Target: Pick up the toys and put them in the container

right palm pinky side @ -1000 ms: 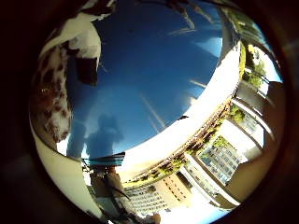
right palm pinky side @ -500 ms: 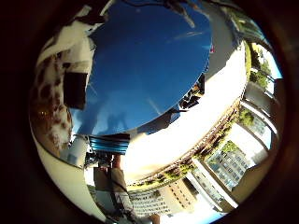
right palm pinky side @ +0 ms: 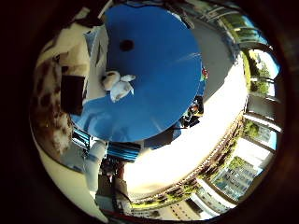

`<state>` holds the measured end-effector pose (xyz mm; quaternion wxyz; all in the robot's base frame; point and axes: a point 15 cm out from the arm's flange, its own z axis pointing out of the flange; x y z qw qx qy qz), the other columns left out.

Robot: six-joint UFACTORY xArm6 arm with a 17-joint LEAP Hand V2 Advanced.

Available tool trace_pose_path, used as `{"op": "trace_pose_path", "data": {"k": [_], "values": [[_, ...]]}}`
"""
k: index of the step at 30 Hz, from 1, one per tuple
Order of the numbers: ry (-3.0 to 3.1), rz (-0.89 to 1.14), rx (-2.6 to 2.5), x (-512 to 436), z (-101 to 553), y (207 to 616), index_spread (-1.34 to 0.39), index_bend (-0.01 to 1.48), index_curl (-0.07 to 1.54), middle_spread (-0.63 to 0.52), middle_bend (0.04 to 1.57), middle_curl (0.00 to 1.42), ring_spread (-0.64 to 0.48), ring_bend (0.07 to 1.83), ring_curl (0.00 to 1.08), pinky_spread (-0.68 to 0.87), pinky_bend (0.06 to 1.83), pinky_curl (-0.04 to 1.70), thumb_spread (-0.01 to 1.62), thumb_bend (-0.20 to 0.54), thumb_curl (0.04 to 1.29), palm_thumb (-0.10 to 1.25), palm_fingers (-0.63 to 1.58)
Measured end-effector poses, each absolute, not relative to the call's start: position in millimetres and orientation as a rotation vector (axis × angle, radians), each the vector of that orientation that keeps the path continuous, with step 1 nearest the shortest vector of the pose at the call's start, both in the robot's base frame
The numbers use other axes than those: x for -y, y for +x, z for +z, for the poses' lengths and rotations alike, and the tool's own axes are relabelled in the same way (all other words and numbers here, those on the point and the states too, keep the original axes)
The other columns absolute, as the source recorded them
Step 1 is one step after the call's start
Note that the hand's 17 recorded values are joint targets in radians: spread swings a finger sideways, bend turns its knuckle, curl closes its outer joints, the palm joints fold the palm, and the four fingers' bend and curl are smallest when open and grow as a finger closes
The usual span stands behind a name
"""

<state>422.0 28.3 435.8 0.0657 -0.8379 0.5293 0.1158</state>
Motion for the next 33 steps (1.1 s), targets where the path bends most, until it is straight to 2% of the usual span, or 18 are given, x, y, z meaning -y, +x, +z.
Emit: {"op": "trace_pose_path", "data": {"k": [9,13,18,21,23,26,28,30,33], "values": [[-2.447,0.26,-1.481,-142,437,463,-0.78,0.66,1.33,-0.16,1.39,0.99,-0.1,1.59,0.78,0.14,1.59,0.92,1.09,-0.022,0.88,0.94,0.75],[-2.416,0.265,-1.529,-167,401,495,-0.78,0.66,1.37,-0.16,1.39,0.98,-0.1,1.58,0.78,0.14,1.56,0.93,1.1,-0.035,0.86,0.84,0.71],[-2.415,0.306,-1.574,-186,359,514,-0.77,0.67,1.37,-0.14,1.34,0.95,-0.07,1.56,0.75,0.15,1.48,0.92,1.14,-0.025,0.8,0.81,0.74],[-2.425,0.333,-1.59,-192,342,517,-0.76,0.61,1.34,-0.12,1.28,0.91,-0.02,1.51,0.72,0.18,1.44,0.9,1.15,-0.023,0.76,0.81,0.72],[-2.438,0.347,-1.601,-192,331,518,-0.75,0.57,1.31,-0.1,1.21,0.87,0.02,1.44,0.68,0.21,1.4,0.87,1.16,-0.022,0.74,0.81,0.7],[-2.474,0.317,-1.627,-182,323,520,-0.71,0.44,1.25,-0.08,1.11,0.82,0.06,1.41,0.66,0.24,1.34,0.87,1.16,-0.02,0.71,0.82,0.54],[-2.501,0.283,-1.64,-176,320,521,-0.66,0.31,1.18,-0.07,0.93,0.75,0.11,1.36,0.63,0.27,1.3,0.86,1.15,-0.027,0.69,0.81,0.28],[-2.521,0.271,-1.65,-170,319,520,-0.62,0.29,1.13,-0.06,0.83,0.71,0.13,1.29,0.6,0.29,1.28,0.84,1.15,-0.029,0.68,0.8,0.18],[-2.538,0.254,-1.662,-162,317,520,-0.56,0.26,1.03,-0.03,0.63,0.6,0.19,1.11,0.52,0.35,1.12,0.77,1.14,-0.034,0.65,0.77,-0.03]]}}
